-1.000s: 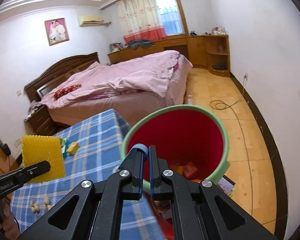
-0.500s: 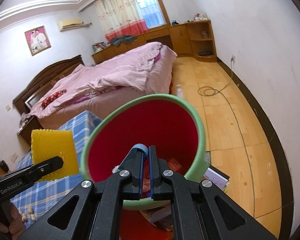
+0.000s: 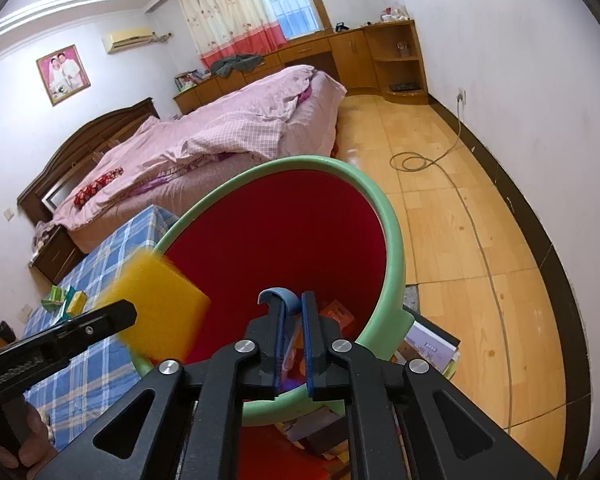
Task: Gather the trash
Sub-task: 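Carry the foam net and blue clip over the red bin and release both, then move the left tool to the wooden piece and grasp it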
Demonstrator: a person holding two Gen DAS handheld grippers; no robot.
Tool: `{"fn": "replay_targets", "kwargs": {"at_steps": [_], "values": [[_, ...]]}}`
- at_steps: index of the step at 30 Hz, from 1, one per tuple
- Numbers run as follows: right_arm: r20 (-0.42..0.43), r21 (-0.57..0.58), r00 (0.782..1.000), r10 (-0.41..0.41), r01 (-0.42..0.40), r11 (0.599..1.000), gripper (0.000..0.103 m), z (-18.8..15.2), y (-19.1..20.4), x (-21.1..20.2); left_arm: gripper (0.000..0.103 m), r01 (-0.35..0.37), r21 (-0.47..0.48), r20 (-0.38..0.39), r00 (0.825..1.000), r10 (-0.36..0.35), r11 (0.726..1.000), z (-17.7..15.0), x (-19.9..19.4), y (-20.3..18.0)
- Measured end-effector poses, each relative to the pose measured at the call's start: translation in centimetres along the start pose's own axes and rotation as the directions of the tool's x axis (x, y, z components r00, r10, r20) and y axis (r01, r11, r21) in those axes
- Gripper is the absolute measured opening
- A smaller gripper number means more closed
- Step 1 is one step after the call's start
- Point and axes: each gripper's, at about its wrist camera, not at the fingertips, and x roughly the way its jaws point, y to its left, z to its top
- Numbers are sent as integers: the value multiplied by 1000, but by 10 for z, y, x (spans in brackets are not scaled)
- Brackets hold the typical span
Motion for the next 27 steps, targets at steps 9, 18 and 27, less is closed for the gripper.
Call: {"fn": "replay_targets", "kwargs": {"at_steps": [9, 18, 27], "values": [[18, 12, 999, 50, -50, 999, 25, -2, 3, -14, 42, -33, 29, 42, 999, 32, 999, -3, -24, 1], [36, 15, 994, 103, -104, 994, 59, -7, 20, -32, 54, -114, -12, 70, 991, 115, 993, -14, -55, 23], [-2, -7, 988, 156, -156, 988, 68, -21, 49, -38, 60, -223, -53, 88, 970, 227, 973, -26, -86, 66]]}}
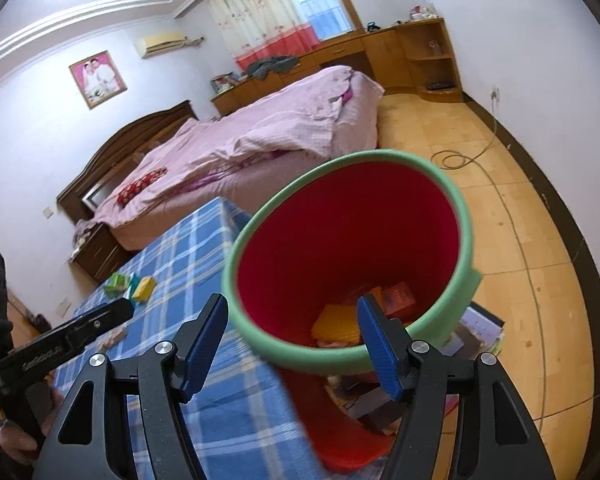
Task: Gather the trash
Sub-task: 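Move the left tool to the wooden piece and grasp it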
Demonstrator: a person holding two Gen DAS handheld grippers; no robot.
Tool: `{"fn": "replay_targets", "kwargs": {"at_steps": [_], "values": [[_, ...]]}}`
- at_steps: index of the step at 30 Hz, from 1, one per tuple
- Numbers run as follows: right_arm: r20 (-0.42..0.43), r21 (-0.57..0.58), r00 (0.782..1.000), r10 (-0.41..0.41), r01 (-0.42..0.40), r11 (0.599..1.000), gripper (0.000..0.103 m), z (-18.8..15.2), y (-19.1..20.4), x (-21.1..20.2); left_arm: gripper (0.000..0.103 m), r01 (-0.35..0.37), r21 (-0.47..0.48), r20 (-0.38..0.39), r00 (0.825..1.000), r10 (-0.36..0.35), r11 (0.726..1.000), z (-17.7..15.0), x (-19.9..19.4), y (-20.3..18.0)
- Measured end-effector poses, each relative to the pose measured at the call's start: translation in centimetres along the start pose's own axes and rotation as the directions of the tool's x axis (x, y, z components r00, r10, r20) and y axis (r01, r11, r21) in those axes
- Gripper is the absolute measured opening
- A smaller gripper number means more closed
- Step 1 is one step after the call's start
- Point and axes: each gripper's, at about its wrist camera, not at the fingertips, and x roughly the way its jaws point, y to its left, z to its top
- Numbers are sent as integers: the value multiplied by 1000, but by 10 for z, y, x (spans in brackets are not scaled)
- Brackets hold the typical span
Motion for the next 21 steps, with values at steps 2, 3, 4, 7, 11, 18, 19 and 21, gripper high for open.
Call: {"fn": "replay_targets", "kwargs": {"at_steps": [2, 3, 4, 7, 11, 18, 19, 21], "values": [[-6, -3, 1000, 11, -11, 1000, 69, -4, 7, 1, 60, -20, -12, -2, 1000, 20, 1000, -2, -2, 12], [-12, -6, 1000, 19, -19, 1000, 69, -7, 13, 3, 60, -29, -19, -2, 1000, 29, 999, -3, -3, 19], [-19, -11, 999, 28, -29, 1000, 69, -9, 19, 5, 60, -41, -30, -2, 999, 41, 999, -4, -4, 29], [-40, -38, 998, 48, -49, 998, 69, -13, 36, 11, 60, -67, -56, -1, 998, 67, 996, -8, -6, 48], [-65, -72, 996, 68, -73, 995, 69, -17, 59, 20, 60, -103, -90, -3, 995, 103, 991, -12, -10, 77], [-108, -118, 990, 96, -108, 987, 69, -23, 90, 39, 60, -186, -86, -46, 982, 182, 979, -19, -4, 117], [-114, -123, 989, 98, -112, 986, 69, -24, 94, 42, 60, -195, -81, -50, 980, 191, 977, -20, -2, 120], [-125, -131, 987, 105, -121, 984, 69, -25, 101, 47, 60, -223, -67, -61, 974, 219, 972, -21, 2, 127]]}}
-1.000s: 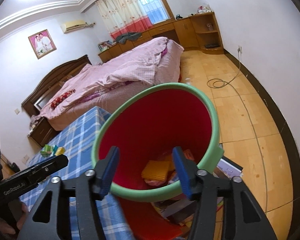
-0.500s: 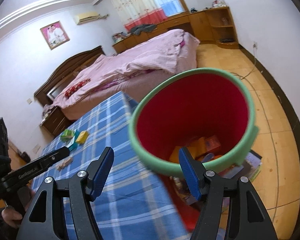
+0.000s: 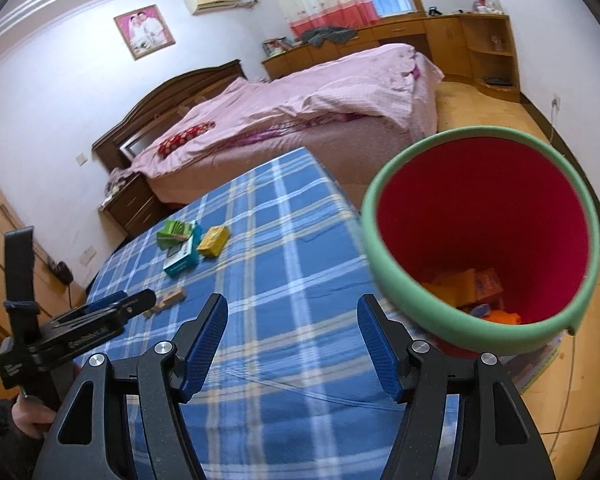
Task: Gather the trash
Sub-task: 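Move the left tool to the wooden piece and grasp it, then grasp the yellow box with the right tool while the left tool holds the wooden piece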
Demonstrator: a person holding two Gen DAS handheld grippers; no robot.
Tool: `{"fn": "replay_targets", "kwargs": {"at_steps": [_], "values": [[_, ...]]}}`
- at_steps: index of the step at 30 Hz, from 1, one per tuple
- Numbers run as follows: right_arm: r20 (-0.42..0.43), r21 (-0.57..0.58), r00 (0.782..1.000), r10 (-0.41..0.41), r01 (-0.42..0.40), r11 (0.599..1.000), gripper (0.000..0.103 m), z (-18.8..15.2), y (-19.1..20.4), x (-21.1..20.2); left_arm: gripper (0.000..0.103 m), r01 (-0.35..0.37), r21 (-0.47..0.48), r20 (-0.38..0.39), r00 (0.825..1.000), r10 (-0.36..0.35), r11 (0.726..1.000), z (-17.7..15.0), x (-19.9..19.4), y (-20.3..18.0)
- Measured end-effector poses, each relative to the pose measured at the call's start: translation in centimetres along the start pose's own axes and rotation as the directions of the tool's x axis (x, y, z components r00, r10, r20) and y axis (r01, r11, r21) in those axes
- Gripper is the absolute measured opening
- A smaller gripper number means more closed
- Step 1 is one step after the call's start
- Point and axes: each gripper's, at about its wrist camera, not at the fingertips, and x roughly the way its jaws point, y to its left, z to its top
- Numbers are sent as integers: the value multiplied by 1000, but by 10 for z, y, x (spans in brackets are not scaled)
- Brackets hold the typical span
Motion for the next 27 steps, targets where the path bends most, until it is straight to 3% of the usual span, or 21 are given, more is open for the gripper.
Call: {"fn": "replay_targets", "kwargs": {"at_steps": [6, 16, 17, 19, 21, 27], "values": [[-33, -18, 999, 8, -9, 1000, 69, -3, 12, 15, 60, -65, 30, -28, 997, 66, 997, -2, 20, 9], [-63, -11, 998, 11, -12, 1000, 69, -5, 12, 25, 59, -30, -17, -72, 997, 28, 999, -6, 44, 20], [-64, -10, 998, 12, -12, 1000, 69, -5, 12, 26, 58, -30, -15, -72, 997, 28, 999, -6, 43, 19], [-67, -12, 998, 16, -17, 1000, 69, -4, 13, 27, 41, -24, -10, -70, 997, 24, 1000, -6, 42, 17], [-70, -15, 997, 21, -22, 1000, 69, -4, 16, 28, 32, -11, 5, -79, 997, 11, 1000, -6, 40, 14], [-81, -19, 996, 35, -37, 999, 69, -5, 21, 33, 32, 14, 58, -90, 996, -9, 998, -13, 35, 3]]}}
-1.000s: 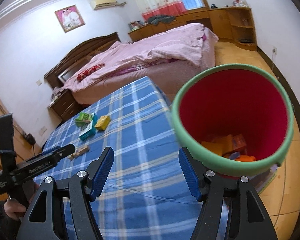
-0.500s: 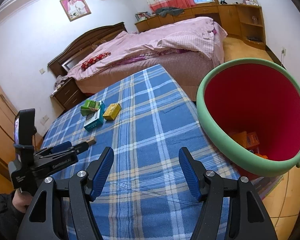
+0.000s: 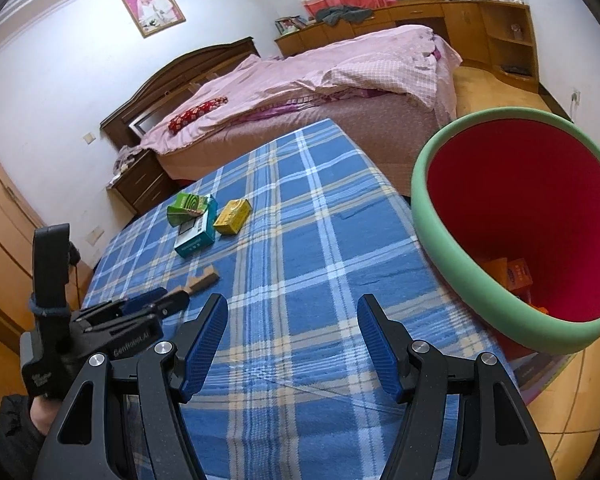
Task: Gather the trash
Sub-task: 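Grasp the yellow box with the right tool while the left tool holds the wooden piece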
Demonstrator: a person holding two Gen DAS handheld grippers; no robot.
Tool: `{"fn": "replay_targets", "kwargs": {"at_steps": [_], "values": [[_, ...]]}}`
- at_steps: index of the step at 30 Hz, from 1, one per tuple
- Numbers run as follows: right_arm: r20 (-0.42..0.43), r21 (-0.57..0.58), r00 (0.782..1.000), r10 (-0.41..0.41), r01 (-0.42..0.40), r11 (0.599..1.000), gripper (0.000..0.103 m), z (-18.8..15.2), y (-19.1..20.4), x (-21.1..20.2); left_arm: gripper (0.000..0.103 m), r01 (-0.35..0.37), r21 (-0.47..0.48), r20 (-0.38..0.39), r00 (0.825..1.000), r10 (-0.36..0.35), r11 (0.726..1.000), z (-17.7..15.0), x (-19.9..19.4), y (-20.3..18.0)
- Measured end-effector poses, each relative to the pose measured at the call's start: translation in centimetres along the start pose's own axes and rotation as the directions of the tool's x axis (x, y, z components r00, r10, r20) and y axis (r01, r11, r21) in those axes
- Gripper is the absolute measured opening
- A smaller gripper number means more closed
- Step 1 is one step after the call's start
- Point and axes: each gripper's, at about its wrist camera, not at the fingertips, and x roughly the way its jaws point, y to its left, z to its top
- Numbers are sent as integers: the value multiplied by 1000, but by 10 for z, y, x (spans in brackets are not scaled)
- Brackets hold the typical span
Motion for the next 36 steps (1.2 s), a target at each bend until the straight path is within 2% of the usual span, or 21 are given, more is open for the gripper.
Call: {"fn": "replay_targets", "kwargs": {"at_steps": [3, 8, 16, 21, 27, 31, 36], "values": [[-4, -5, 1000, 4, -4, 1000, 69, 0, 1, 1, 32, 33, -35, 0, 999, -33, 999, -3, -4, 4], [-12, -29, 1000, 0, 0, 1000, 69, 5, 8, 6, 31, 70, -158, 28, 997, -66, 985, -2, -16, 27], [-24, -73, 1000, 0, -2, 997, 69, 25, 29, 22, 31, 27, -297, 120, 993, 10, 955, 11, -38, 69], [-55, -85, 998, -25, 20, 996, 69, 42, 47, 52, 31, -2, -398, 130, 990, 58, 917, 21, -33, 102], [-84, -79, 995, -53, 46, 996, 69, 54, 64, 92, 32, -34, -484, 146, 982, 119, 874, 13, -20, 131], [-100, -87, 991, -91, 82, 993, 69, 60, 74, 119, 31, -29, -520, 142, 983, 120, 854, 5, -10, 143], [-96, -91, 985, -145, 136, 986, 69, 65, 80, 141, 31, -14, -537, 152, 982, 113, 843, 0, -12, 149]]}}
